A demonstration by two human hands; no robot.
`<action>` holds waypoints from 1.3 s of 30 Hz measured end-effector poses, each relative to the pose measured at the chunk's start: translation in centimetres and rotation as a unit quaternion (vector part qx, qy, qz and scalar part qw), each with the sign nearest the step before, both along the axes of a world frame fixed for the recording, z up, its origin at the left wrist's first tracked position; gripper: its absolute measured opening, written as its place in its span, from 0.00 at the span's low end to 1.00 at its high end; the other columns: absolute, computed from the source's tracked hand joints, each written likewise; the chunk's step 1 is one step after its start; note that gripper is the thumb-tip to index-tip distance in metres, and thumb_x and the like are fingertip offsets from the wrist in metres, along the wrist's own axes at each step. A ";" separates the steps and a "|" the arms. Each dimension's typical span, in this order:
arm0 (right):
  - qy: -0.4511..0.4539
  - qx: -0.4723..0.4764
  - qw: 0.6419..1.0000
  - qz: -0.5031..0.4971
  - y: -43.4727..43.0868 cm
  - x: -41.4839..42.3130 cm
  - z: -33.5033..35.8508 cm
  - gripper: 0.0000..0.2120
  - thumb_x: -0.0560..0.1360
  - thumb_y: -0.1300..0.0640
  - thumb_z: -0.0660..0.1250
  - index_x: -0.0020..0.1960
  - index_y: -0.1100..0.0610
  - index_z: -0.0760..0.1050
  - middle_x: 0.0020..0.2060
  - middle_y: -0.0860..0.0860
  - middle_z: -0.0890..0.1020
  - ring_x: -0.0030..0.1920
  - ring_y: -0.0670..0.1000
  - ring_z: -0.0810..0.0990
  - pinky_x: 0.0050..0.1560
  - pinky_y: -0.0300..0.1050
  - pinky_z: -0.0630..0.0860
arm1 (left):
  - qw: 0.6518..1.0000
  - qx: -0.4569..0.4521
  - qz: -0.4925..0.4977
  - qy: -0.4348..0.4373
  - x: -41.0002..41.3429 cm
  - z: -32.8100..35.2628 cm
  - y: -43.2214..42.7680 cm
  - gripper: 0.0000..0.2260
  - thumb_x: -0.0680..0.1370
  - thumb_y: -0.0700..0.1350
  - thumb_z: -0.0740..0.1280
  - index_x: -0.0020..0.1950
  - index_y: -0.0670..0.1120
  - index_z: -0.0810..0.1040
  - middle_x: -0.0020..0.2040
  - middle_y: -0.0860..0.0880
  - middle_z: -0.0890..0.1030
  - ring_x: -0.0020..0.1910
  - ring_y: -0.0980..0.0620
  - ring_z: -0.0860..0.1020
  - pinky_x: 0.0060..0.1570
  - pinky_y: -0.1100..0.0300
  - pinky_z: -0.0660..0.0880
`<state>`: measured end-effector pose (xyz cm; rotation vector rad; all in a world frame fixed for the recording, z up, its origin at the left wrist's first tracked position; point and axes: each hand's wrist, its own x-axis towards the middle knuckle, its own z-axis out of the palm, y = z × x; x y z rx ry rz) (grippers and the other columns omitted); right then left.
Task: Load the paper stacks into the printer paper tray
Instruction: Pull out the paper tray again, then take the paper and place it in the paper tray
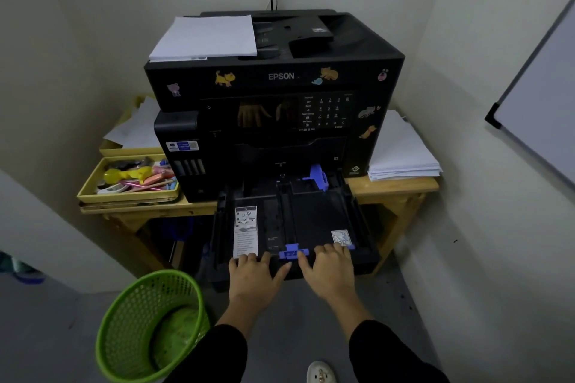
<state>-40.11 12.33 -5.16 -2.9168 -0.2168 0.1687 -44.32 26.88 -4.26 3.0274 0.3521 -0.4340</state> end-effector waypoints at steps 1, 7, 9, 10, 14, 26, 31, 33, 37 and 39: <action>0.003 -0.001 1.000 -0.006 0.2 0.2 0.1 0.27 0.78 0.40 0.50 0.56 0.58 0.78 0.52 0.54 0.82 0.58 0.54 0.74 0.64 0.49 0.65 | 1.000 0.002 -0.002 0.002 0.1 0.1 0.0 0.31 0.77 0.67 0.47 0.72 0.50 0.65 0.66 0.45 0.74 0.67 0.45 0.69 0.67 0.49 0.61; -0.056 0.019 0.994 -0.088 2.2 3.0 1.0 0.20 0.78 0.45 0.56 0.54 0.59 0.78 0.51 0.58 0.83 0.57 0.60 0.75 0.56 0.57 0.69 | 0.996 -0.039 0.025 -0.070 3.0 1.7 -0.5 0.29 0.79 0.63 0.48 0.76 0.49 0.57 0.73 0.47 0.64 0.69 0.46 0.66 0.63 0.50 0.67; -0.092 0.052 0.989 -0.102 3.0 5.1 2.2 0.17 0.77 0.48 0.59 0.54 0.59 0.78 0.50 0.59 0.83 0.56 0.61 0.76 0.55 0.57 0.71 | 0.992 -0.044 0.028 -0.114 5.0 3.0 -0.7 0.29 0.80 0.62 0.49 0.76 0.49 0.56 0.75 0.47 0.61 0.70 0.46 0.65 0.65 0.51 0.67; -0.111 0.073 0.986 -0.106 3.3 6.3 3.0 0.16 0.77 0.49 0.60 0.54 0.59 0.78 0.50 0.59 0.83 0.55 0.61 0.76 0.54 0.58 0.71 | 0.989 -0.039 0.030 -0.139 6.0 3.8 -0.7 0.28 0.80 0.62 0.49 0.77 0.48 0.56 0.75 0.47 0.60 0.71 0.46 0.64 0.65 0.51 0.66; -0.186 0.159 0.965 -0.097 4.6 11.3 7.8 0.16 0.77 0.51 0.61 0.60 0.58 0.75 0.55 0.57 0.80 0.59 0.60 0.74 0.57 0.56 0.70 | 0.966 -0.034 0.054 -0.252 11.1 7.7 0.2 0.28 0.80 0.60 0.52 0.75 0.46 0.59 0.75 0.47 0.61 0.71 0.46 0.64 0.67 0.52 0.66; -0.420 0.360 0.833 -0.011 11.2 22.0 21.8 0.11 0.72 0.59 0.64 0.52 0.62 0.78 0.48 0.58 0.83 0.53 0.62 0.77 0.47 0.53 0.74 | 0.846 -0.022 0.089 -0.525 22.4 21.6 6.7 0.25 0.77 0.55 0.57 0.65 0.39 0.72 0.66 0.41 0.73 0.65 0.40 0.70 0.60 0.49 0.70; -0.293 0.354 0.888 -0.013 14.0 25.4 25.8 0.13 0.76 0.59 0.60 0.59 0.60 0.73 0.57 0.56 0.78 0.61 0.58 0.70 0.57 0.51 0.69 | 0.879 -0.022 0.099 -0.466 25.9 24.4 10.9 0.23 0.79 0.53 0.59 0.69 0.41 0.67 0.70 0.43 0.69 0.69 0.43 0.64 0.64 0.50 0.66; -0.224 0.362 0.905 -0.020 15.1 27.4 27.2 0.14 0.76 0.60 0.58 0.59 0.62 0.72 0.59 0.59 0.77 0.61 0.60 0.71 0.59 0.53 0.70 | 0.902 -0.024 0.104 -0.419 27.0 25.2 12.7 0.23 0.80 0.52 0.58 0.71 0.41 0.66 0.70 0.43 0.67 0.70 0.42 0.63 0.65 0.50 0.65; -0.094 0.407 0.907 -0.045 17.0 31.1 28.7 0.06 0.75 0.64 0.57 0.42 0.64 0.71 0.48 0.61 0.78 0.49 0.59 0.77 0.43 0.46 0.72 | 0.945 -0.015 0.089 -0.315 28.7 26.1 15.8 0.19 0.79 0.47 0.57 0.67 0.41 0.68 0.67 0.42 0.70 0.68 0.41 0.63 0.63 0.50 0.65; -0.038 0.420 0.904 -0.067 17.9 32.4 29.4 0.14 0.76 0.66 0.57 0.32 0.60 0.63 0.35 0.55 0.73 0.34 0.54 0.72 0.34 0.42 0.68 | 0.951 -0.009 0.095 -0.293 29.4 26.4 16.9 0.17 0.79 0.47 0.57 0.65 0.41 0.70 0.65 0.42 0.71 0.66 0.41 0.65 0.61 0.50 0.66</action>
